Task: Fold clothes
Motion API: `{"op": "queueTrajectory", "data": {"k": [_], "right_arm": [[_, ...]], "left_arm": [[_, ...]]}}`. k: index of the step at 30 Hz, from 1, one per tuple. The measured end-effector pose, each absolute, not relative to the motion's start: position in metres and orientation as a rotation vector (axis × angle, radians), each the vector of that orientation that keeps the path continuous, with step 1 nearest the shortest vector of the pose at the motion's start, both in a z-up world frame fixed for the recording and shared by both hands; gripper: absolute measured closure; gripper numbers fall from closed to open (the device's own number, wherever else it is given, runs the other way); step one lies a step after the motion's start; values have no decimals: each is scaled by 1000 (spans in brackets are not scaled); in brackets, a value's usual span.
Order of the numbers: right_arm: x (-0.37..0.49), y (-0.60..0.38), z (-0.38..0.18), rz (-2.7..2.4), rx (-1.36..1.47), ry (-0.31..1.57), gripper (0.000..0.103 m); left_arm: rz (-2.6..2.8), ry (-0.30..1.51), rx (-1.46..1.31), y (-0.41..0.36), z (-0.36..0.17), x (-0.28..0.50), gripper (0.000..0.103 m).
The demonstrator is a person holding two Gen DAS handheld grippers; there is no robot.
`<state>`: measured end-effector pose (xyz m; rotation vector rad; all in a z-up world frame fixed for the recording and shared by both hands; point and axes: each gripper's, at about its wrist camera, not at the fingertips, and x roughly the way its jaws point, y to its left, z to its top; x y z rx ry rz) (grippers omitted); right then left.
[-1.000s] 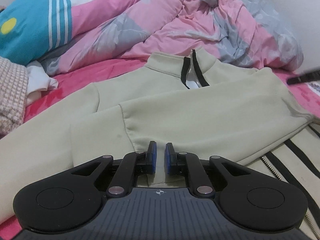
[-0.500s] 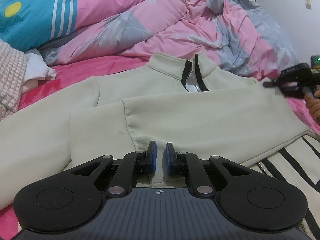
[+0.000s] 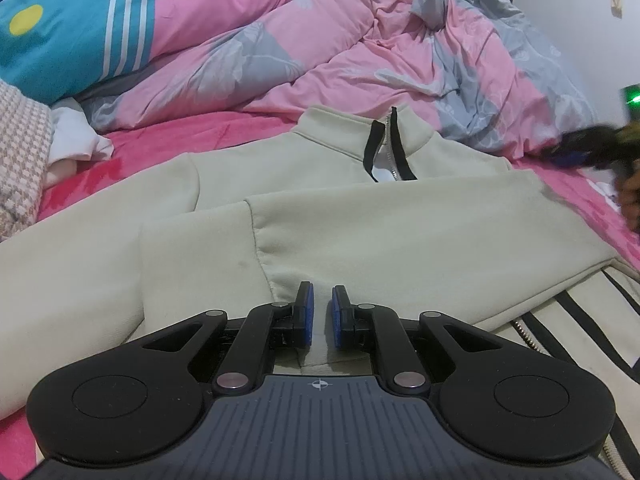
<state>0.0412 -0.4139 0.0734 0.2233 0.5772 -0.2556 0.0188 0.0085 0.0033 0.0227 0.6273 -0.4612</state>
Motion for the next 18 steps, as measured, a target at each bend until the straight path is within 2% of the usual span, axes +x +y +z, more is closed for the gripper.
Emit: {"op": "queueTrajectory", "data": {"k": [3,5,7,10,13,18], "right_arm": [[23,-400,85,-133,189,593,64],[26,-381,75,-25,145,667,71],[48,-369,53,17,123,757,73],[81,-369,29,-17,143,797,74],[90,-398,34,-125,353,752,76],[62,-399,60,-134,372,756,74]], "left_arm": [[-462,626,22,9,3,19,93],[-462,625,21,9,3,19,93],[-461,624,23,9,3,19,93],[-456,621,36,7,3,18,92],[-453,619,46,7,4,17,92],[-454,619,43,7,3,17,92]]}}
